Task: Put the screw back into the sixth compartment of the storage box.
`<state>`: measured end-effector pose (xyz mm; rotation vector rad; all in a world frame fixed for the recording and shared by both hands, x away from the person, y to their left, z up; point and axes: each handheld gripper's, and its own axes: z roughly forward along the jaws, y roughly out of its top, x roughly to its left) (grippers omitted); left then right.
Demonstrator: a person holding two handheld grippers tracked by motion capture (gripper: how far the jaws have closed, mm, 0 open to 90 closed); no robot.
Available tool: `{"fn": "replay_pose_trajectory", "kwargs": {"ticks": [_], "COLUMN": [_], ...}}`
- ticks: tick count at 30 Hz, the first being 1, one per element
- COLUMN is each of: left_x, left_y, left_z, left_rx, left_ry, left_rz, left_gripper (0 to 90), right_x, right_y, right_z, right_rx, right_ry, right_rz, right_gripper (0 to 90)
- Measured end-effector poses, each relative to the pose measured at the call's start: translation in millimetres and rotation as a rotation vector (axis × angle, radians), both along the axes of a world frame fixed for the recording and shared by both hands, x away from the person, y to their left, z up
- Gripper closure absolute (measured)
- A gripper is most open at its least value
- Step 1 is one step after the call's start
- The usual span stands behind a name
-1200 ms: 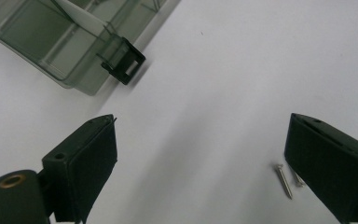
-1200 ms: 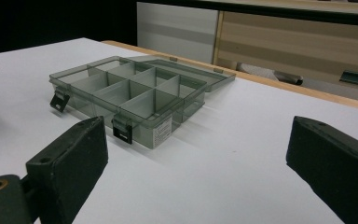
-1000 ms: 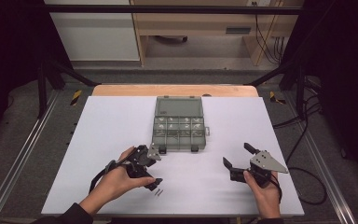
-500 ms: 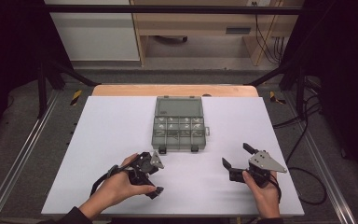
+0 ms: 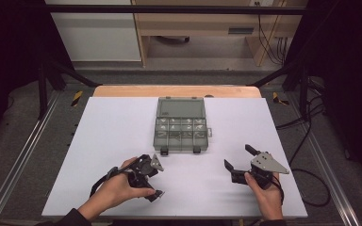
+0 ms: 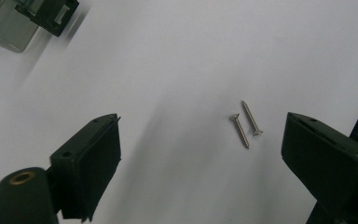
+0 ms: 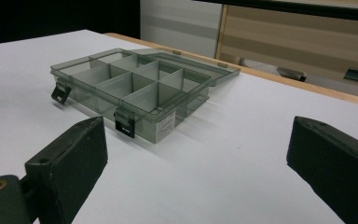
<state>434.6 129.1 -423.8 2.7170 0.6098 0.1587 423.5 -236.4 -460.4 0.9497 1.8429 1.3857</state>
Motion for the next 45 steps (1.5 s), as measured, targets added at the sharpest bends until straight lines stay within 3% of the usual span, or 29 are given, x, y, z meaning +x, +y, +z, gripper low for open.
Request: {"fn": "replay_pose_trajectory", "kwargs": {"ticks": [6,11,14,21,37,45], "left_x": [0.1,0.3,0.6,-3.9,-3.4,-2.9], "left_y": [0.2,-1.2,-2.6,-11.4,-10.9,-10.7], "left_z": [-3.3,-4.7,-7.3,-15.8,-21.5,-24.0], "left_rx": [-0.006,-0.021,-0.034,-0.032,-0.059,-0.044], "left_ry": [0.012,0.021,0.047,0.089,0.126,0.118], "left_rz": [0.008,0.017,0.022,0.005,0.020,0.013], "left_gripper": [27.6,46.1,52.1,61.5,76.4,84.2], "right_x": [0.2,0.2,0.3,0.3,0.1,0.2], "right_y": [-0.6,-0.2,-0.4,-0.3,-0.3,-0.6], "right_z": [-0.2,-0.3,-0.3,-0.3,-0.2,-0.3], "right_rx": [0.003,0.000,-0.001,-0.002,-0.009,-0.008], "right_ry": [-0.001,0.001,0.002,0.002,0.002,0.003], "right_rz": [-0.001,-0.002,-0.002,-0.002,-0.003,-0.006], "right_gripper": [5.2,5.2,5.2,5.2,5.2,5.2]}}
